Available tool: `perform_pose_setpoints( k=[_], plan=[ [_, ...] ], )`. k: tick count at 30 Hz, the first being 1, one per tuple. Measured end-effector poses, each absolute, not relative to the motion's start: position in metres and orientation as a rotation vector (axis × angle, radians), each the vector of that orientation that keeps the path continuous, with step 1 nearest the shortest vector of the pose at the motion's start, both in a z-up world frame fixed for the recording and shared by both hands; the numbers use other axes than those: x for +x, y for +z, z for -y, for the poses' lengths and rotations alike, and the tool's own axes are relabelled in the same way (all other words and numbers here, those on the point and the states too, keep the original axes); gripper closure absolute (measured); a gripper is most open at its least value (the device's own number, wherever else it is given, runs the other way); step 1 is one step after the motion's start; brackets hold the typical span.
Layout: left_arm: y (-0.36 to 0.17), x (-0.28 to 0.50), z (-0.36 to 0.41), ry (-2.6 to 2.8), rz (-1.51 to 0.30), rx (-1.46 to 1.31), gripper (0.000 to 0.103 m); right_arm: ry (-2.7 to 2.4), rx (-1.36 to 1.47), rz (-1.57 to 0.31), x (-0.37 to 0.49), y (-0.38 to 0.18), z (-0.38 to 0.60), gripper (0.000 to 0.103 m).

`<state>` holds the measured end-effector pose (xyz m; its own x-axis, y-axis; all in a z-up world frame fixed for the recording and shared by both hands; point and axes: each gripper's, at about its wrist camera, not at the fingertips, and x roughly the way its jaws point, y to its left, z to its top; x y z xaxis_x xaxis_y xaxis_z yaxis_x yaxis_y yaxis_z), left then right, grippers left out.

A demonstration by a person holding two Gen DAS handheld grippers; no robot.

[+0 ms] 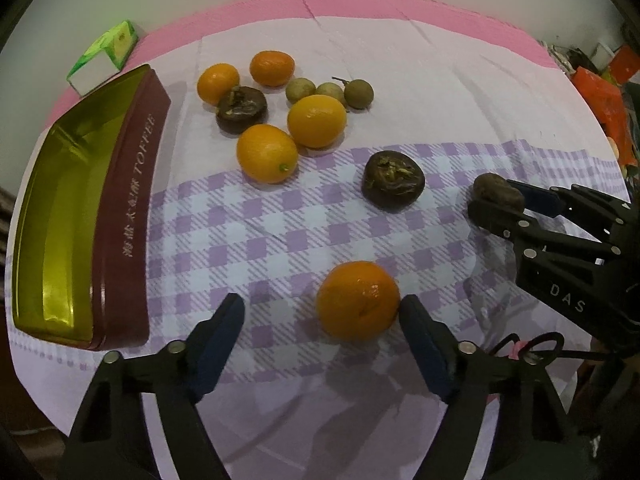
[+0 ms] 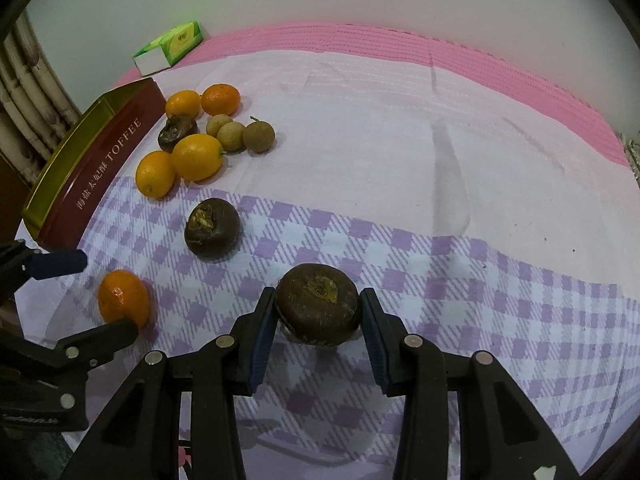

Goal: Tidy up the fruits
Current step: 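Grasp the dark brown fruit with the right tool while the left tool grasps an orange, then carry the orange over the tin tray with the left tool and release it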

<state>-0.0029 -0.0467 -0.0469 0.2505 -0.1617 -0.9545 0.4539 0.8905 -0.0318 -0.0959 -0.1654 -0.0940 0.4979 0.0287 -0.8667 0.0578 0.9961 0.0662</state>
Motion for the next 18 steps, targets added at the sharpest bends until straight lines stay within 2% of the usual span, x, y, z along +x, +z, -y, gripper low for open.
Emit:
perform_pose_setpoints(
  k=[7, 9, 18],
  plan=[
    [-0.049, 0.004, 0.052, -0.456, -1.262, 0.251, 0.049, -0.018, 0.097, -1.05, -0.095, -0.093, 0.166, 0.065],
    [-0.05, 0.006, 0.052, -0.464, -1.265, 0.24, 0.06, -0.019, 0.098, -1.05, -0.095, -0.094, 0.166, 0.065],
    [-0.046, 0.012, 0.044, -0.46, -1.257, 0.209, 0.06, -0.021, 0.089, -1.052, -0.095, -0.095, 0.166, 0.065]
  ],
)
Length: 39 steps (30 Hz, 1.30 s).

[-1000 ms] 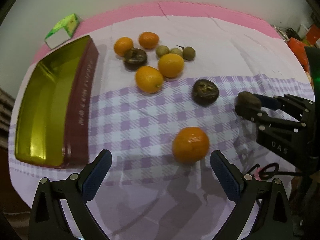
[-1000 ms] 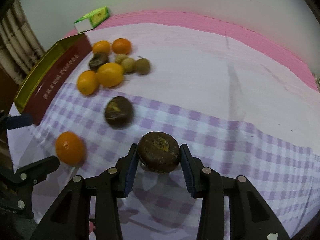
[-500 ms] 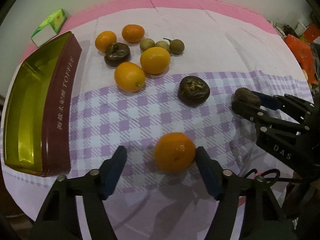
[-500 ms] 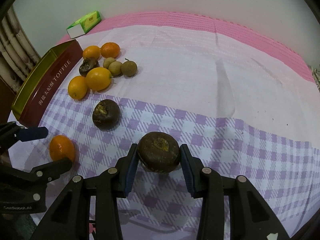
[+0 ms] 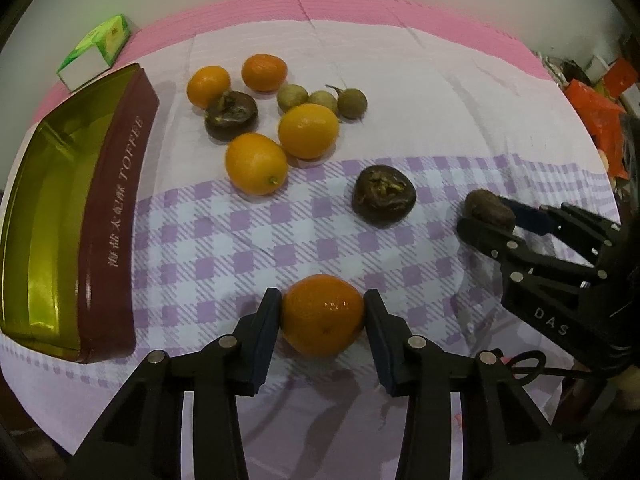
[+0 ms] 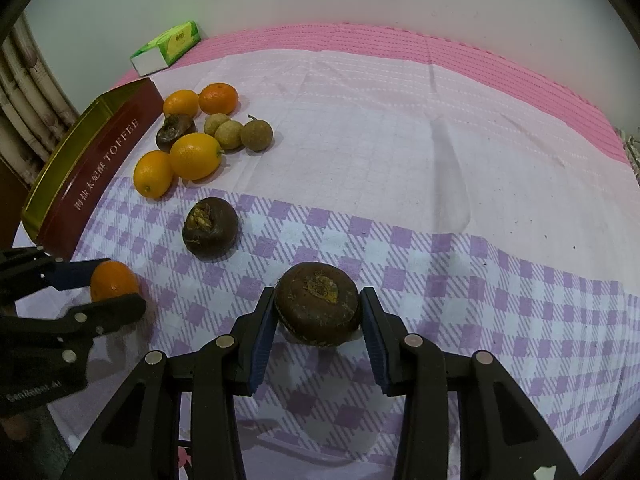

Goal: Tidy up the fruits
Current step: 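Carry the orange over the tin tray with the left tool and release it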

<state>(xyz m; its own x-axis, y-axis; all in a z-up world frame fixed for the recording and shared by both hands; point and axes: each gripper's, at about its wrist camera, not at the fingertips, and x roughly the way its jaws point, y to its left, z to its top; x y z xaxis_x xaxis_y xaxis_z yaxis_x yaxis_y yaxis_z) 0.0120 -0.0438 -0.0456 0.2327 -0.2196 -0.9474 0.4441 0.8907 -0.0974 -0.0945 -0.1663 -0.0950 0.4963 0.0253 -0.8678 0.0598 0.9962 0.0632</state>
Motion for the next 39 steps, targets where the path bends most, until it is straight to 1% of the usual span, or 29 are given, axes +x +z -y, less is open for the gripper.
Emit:
perform_pose_setpoints(
  k=[7, 15, 21, 28, 34, 39],
  plan=[
    [-0.017, 0.029, 0.018, -0.427, -1.191, 0.17, 0.06, -0.022, 0.089, -1.054, -0.094, -0.095, 0.166, 0.065],
    [0.009, 0.059, -0.037, -0.285, -1.116, 0.152, 0.06, -0.027, 0.078, -1.054, -0.092, -0.095, 0.165, 0.065],
    [0.001, 0.081, -0.085, -0.158, -1.13, 0.133, 0.06, -0.033, 0.078, -1.056, -0.092, -0.096, 0.164, 0.065],
    [-0.021, 0.102, -0.134, -0.028, -1.173, 0.102, 0.06, -0.042, 0.067, -1.061, -0.09, -0.096, 0.162, 0.065],
    [-0.038, 0.105, -0.154, 0.024, -1.201, 0.098, 0.06, -0.047, 0.066, -1.062, -0.089, -0.096, 0.162, 0.065],
    [-0.046, 0.107, -0.156, 0.035, -1.223, 0.099, 0.06, -0.054, 0.062, -1.065, -0.088, -0.094, 0.161, 0.065]
  ],
)
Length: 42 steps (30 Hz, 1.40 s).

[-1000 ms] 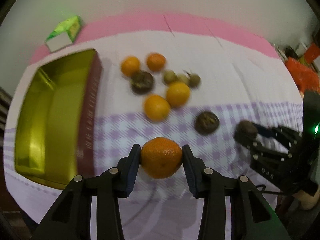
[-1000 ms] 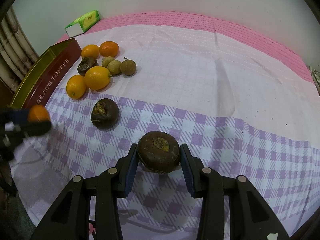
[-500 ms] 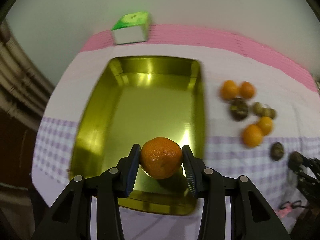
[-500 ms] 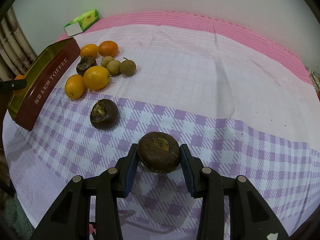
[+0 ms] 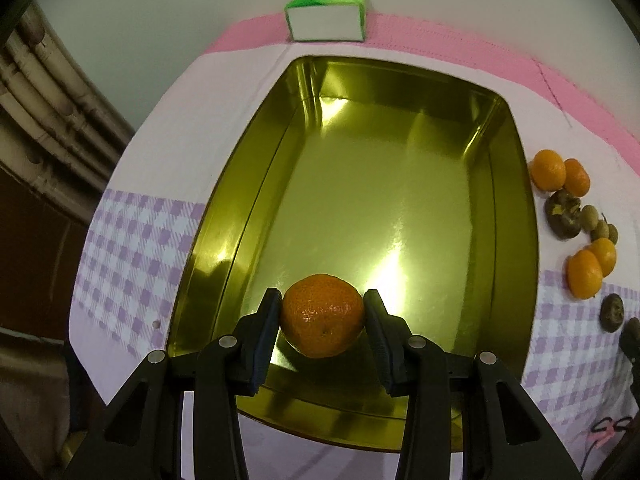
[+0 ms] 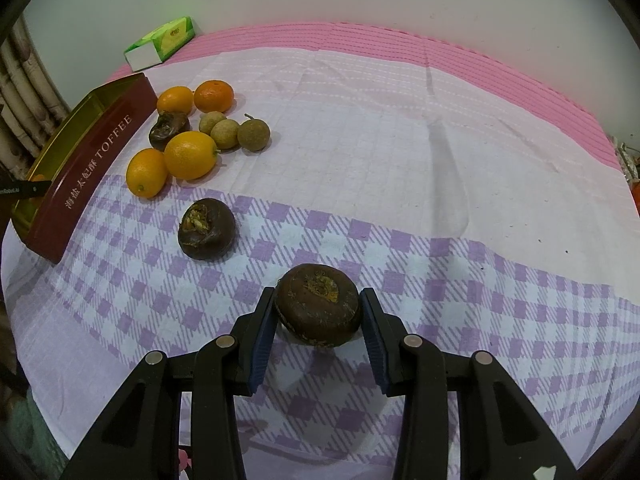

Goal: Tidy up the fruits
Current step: 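Carry the orange over the tin tray with the left tool and release it, then lower the dark brown fruit into the tin tray and open the right tool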

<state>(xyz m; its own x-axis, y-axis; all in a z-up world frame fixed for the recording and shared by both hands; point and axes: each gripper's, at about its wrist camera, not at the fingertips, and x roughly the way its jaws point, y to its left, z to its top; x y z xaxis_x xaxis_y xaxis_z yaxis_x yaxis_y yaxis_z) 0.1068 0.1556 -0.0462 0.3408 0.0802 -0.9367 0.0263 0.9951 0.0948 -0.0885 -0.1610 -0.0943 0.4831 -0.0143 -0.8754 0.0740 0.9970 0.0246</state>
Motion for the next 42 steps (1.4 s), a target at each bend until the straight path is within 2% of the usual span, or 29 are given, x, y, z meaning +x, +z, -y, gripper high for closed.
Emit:
perform_pose_setpoints(
  k=[13, 16, 20, 25, 29, 42],
  plan=[
    [-0.055, 0.109, -0.158, 0.037, -1.24, 0.095, 0.059, -0.029, 0.046, -1.033, -0.085, -0.071, 0.147, 0.065],
    [-0.054, 0.109, -0.159, 0.024, -1.223, 0.078, 0.056, -0.011, 0.036, -1.018, -0.081, -0.061, 0.138, 0.065],
    [-0.045, 0.105, -0.166, 0.007, -1.169, 0.047, 0.043, 0.04, 0.014, -0.996, -0.071, -0.047, 0.118, 0.065],
    [-0.025, 0.094, -0.183, 0.023, -1.076, -0.001, 0.04, 0.142, -0.017, -0.958, -0.049, -0.029, 0.073, 0.065],
    [-0.007, 0.085, -0.199, 0.059, -1.018, -0.033, 0.032, 0.235, -0.048, -0.929, -0.028, -0.017, 0.028, 0.065],
    [0.013, 0.052, -0.244, 0.18, -0.973, -0.061, 0.029, 0.43, -0.165, -0.953, 0.021, -0.036, -0.098, 0.065]
  ],
)
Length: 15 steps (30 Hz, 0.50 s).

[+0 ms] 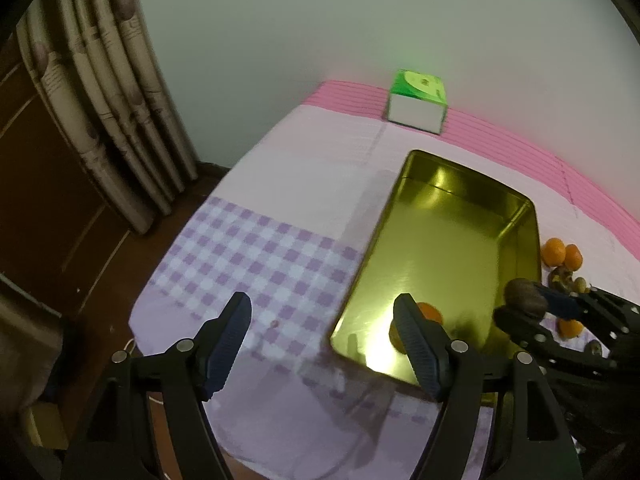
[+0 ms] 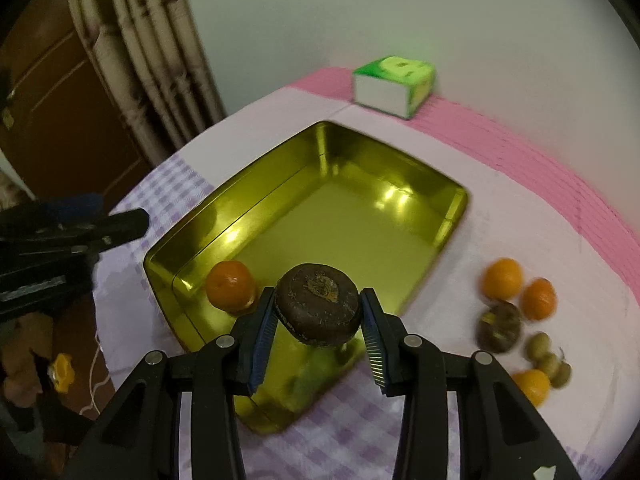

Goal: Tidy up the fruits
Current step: 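Lower the dark brown fruit into the tin tray and open the right tool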

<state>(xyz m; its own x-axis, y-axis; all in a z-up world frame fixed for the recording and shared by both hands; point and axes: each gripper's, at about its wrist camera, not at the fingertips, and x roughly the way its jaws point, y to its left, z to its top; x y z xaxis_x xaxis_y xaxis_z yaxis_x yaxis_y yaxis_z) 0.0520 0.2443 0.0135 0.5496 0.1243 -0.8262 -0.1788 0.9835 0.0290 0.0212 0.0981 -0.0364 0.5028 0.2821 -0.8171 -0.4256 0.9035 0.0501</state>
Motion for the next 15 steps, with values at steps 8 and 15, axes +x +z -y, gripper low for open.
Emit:
perform_pose_setpoints(
  k=[8, 15],
  plan=[
    [0.007, 0.048, -0.257, 0.193, -0.986, -0.096, 0.026, 0.423, -0.236, -1.0, 0.033, -0.056, -0.112, 0.065],
    [0.003, 0.051, -0.256, 0.181, -1.0, -0.096, 0.026, 0.413, -0.278, -1.02, 0.036, -0.067, -0.113, 0.065]
  ],
)
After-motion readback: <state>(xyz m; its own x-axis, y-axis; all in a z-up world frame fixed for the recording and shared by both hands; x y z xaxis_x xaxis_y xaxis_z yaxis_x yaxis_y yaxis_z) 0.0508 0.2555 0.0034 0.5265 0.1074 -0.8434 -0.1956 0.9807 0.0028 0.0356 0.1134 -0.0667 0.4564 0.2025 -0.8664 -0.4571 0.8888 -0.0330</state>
